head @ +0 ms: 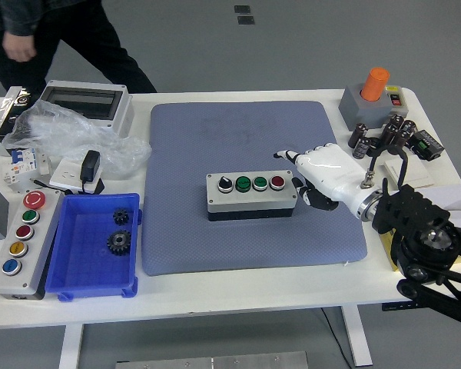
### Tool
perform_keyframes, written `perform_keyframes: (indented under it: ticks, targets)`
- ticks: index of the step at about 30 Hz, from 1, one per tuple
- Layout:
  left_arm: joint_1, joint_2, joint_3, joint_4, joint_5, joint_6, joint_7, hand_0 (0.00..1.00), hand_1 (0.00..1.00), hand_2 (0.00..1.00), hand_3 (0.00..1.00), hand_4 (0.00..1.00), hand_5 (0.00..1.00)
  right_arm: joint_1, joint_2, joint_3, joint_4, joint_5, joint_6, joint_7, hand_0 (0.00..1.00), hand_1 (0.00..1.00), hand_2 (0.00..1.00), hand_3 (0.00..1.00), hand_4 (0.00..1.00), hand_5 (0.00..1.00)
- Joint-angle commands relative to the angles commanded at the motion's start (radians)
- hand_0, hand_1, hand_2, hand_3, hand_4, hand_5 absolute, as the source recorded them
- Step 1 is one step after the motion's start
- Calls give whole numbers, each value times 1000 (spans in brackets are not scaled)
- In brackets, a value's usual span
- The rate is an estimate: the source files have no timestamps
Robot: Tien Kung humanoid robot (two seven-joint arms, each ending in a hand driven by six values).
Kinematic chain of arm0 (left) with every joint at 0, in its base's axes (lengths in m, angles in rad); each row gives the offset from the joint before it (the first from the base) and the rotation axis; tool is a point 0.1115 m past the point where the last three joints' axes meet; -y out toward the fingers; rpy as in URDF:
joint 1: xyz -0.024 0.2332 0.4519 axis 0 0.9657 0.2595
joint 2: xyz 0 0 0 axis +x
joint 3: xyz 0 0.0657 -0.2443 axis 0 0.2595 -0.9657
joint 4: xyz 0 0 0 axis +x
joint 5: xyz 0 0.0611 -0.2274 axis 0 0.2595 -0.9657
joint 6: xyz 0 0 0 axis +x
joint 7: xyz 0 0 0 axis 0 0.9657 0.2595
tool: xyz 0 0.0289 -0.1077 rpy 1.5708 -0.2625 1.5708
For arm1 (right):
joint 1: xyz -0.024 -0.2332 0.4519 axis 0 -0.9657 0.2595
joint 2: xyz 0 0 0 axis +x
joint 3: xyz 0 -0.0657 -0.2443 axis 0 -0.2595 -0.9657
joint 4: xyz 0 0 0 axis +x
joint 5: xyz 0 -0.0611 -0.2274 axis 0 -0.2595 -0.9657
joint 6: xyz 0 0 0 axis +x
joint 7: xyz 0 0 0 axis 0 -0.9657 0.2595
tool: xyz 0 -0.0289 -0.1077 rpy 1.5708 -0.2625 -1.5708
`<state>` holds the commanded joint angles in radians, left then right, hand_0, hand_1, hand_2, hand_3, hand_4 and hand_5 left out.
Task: Pick up the button,place it on the desk,press the button,press the button
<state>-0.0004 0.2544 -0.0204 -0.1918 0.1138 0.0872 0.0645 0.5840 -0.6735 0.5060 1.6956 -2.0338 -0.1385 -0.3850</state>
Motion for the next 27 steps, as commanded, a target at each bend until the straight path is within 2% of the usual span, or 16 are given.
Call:
perform_keyframes:
  ticks: [5, 6, 11, 12, 18, 19, 27]
  targets:
    - [5, -3, -4, 1, 4, -1, 5, 677, 695, 616, 621, 537, 434, -34, 28, 71, -29, 38, -24, 17, 449, 440, 244, 850, 372, 2]
    - [6, -4, -4, 1, 4, 0, 6, 677, 695, 617, 621, 538, 432, -44, 38, 88, -37, 46, -27, 21, 461, 509, 552, 907, 661, 197]
    - [8, -8, 8, 0, -6, 6, 12, 677, 695, 617, 621, 538, 432, -101, 98, 180, -68, 94, -56, 51, 461, 509, 552, 907, 661, 197]
    - [9, -8, 12, 0, -11, 8, 13, 677, 694, 617, 622, 541, 430, -118, 113, 203, -74, 109, -66, 62, 731, 746, 790, 980, 958, 447]
    - [9, -10, 10, -2, -19, 10, 14, 677, 694, 617, 622, 541, 430, -202, 164, 290, -94, 202, -102, 125, 731, 746, 790, 980, 958, 447]
    - [10, -11, 7, -1, -18, 10, 15, 679, 695, 617, 625, 551, 423, -216, 168, 304, -92, 213, -108, 137, 789, 797, 843, 995, 998, 557]
    - [8, -12, -25, -1, 7, 10, 18, 679, 696, 619, 625, 557, 423, -288, 171, 406, -69, 340, -181, 271, 808, 809, 851, 986, 998, 568]
